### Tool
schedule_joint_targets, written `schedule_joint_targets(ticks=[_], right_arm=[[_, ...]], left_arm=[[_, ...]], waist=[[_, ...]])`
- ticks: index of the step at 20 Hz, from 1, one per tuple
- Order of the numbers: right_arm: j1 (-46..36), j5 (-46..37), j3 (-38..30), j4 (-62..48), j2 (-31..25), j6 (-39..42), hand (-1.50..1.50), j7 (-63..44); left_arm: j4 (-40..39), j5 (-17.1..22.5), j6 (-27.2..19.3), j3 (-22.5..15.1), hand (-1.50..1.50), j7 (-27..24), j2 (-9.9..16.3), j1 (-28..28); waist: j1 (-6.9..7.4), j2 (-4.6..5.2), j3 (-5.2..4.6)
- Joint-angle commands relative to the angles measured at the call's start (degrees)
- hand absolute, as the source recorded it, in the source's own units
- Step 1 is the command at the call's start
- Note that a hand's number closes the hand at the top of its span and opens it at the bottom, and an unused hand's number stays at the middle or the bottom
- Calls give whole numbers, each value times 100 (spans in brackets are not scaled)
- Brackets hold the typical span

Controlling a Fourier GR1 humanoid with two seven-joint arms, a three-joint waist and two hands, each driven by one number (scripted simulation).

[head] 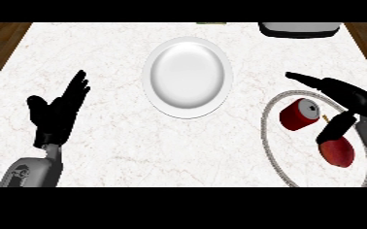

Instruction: Pick the can from the placemat and place it in the plate

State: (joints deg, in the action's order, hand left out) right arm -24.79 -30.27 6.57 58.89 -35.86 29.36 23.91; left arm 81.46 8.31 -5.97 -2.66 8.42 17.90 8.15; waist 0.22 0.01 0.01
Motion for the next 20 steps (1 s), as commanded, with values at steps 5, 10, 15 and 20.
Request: schedule_joint_targets(ticks=[5,10,15,20], right_arm=[[-324,-790,66,-607,438,-187,-150,147],[226,-835,312,252,317,193,150,577],[-131,-1151,168,-288,563,52,150,855],[255,-861,-324,430,394,271,150,796]], left_arm=[[170,-181,118,172,0,113,-180,-57],[-39,-260,153,268,0,132,-188,153],[-418,-271,348,529,0,289,-129,663],[-224,-328,407,510,0,-73,-363,142]], waist=[[23,5,0],[-38,-9,-2],[-5,5,0],[-32,-6,-2]])
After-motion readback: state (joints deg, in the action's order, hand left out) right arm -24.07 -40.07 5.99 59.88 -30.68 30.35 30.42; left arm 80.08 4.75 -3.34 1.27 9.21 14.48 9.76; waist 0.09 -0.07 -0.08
